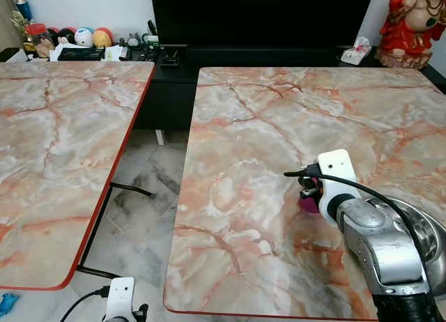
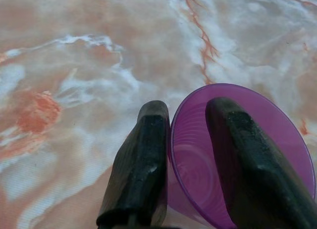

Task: Setting the table

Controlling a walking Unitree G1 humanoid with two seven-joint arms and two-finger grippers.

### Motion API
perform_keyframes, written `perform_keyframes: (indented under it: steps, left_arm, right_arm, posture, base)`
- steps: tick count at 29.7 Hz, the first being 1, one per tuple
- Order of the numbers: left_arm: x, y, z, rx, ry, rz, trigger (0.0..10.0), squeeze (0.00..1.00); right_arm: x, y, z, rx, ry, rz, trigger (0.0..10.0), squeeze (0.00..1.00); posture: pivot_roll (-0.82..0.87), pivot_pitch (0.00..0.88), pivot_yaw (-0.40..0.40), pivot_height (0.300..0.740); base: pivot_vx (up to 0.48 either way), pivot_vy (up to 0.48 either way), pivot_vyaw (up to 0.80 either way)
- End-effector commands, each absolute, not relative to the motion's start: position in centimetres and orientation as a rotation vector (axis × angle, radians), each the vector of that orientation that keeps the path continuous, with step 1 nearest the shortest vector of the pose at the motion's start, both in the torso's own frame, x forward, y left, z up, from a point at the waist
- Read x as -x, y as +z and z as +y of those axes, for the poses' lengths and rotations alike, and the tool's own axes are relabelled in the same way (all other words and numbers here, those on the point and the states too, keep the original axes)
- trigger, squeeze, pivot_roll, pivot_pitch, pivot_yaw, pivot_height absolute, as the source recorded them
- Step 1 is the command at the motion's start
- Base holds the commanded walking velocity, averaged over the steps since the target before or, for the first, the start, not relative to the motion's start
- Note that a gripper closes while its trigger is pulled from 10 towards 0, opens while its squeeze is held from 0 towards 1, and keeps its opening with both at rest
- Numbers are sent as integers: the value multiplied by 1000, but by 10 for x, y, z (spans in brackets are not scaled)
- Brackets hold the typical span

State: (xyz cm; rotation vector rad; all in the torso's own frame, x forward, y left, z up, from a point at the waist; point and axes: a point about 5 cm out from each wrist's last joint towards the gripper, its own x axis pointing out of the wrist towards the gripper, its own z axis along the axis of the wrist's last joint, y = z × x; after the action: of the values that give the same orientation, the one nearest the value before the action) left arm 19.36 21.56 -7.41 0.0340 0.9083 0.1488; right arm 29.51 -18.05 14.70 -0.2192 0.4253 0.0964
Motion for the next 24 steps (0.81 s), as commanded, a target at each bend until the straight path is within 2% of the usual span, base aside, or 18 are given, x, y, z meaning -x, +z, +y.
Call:
perform_keyframes:
  steps: [1, 4, 5, 7, 8, 9, 10, 11, 13, 17, 18, 19, 24]
  left_arm:
    - [-188, -77, 218, -29, 157, 938, 10000, 0]
    - [-188, -77, 218, -27, 158, 939, 10000, 0]
    - [-188, -77, 218, -26, 158, 940, 10000, 0]
    - [-188, -77, 218, -25, 158, 940, 10000, 0]
    - [-188, -77, 218, -25, 158, 941, 10000, 0]
    - [-188, -77, 218, -24, 158, 941, 10000, 0]
    - [-188, -77, 218, -23, 158, 941, 10000, 0]
    - [-188, -77, 218, -22, 158, 942, 10000, 0]
    - [-187, -77, 218, -22, 158, 942, 10000, 0]
    - [-188, -77, 218, -22, 158, 941, 10000, 0]
    - [-188, -77, 218, -22, 158, 941, 10000, 0]
    - [-188, -77, 218, -24, 157, 941, 10000, 0]
    - [-188, -77, 218, -25, 158, 941, 10000, 0]
  right_arm:
    - [-297, 154, -180, 219, 97, 392, 10000, 0]
    - [-297, 154, -180, 219, 98, 392, 10000, 0]
    - [-297, 154, -180, 219, 100, 392, 10000, 588]
    - [-297, 154, -180, 219, 100, 392, 10000, 573]
    - [-297, 154, -179, 220, 102, 393, 10000, 522]
    - [-297, 153, -179, 222, 104, 395, 10000, 275]
    - [-297, 153, -178, 223, 106, 396, 10000, 275]
    - [-297, 152, -177, 225, 113, 398, 10000, 153]
    - [-297, 152, -176, 228, 119, 398, 10000, 153]
    - [-297, 152, -173, 229, 133, 398, 10000, 216]
    - [-297, 152, -173, 229, 134, 398, 10000, 549]
    - [-297, 151, -172, 229, 136, 399, 10000, 1000]
    - [-297, 150, -171, 238, 145, 403, 10000, 1000]
  posture:
    - [-47, 42, 8, 740]
    - [-47, 42, 8, 740]
    - [-47, 42, 8, 740]
    - [-47, 40, 8, 740]
    - [-47, 40, 8, 740]
    - [-46, 40, 7, 740]
    - [-46, 40, 7, 740]
    - [-45, 40, 6, 740]
    - [-46, 41, 7, 740]
    - [-44, 41, 7, 740]
    - [-45, 42, 7, 740]
    - [-45, 42, 7, 740]
    - [-44, 43, 6, 740]
  base:
    - [0, 0, 0]
    - [0, 0, 0]
    - [0, 0, 0]
    - [0, 0, 0]
    - [0, 0, 0]
    - [0, 0, 0]
    - [0, 0, 0]
    - [0, 0, 0]
    - [0, 0, 0]
    - [0, 0, 0]
    - [0, 0, 0]
    - [0, 0, 0]
    - [0, 0, 0]
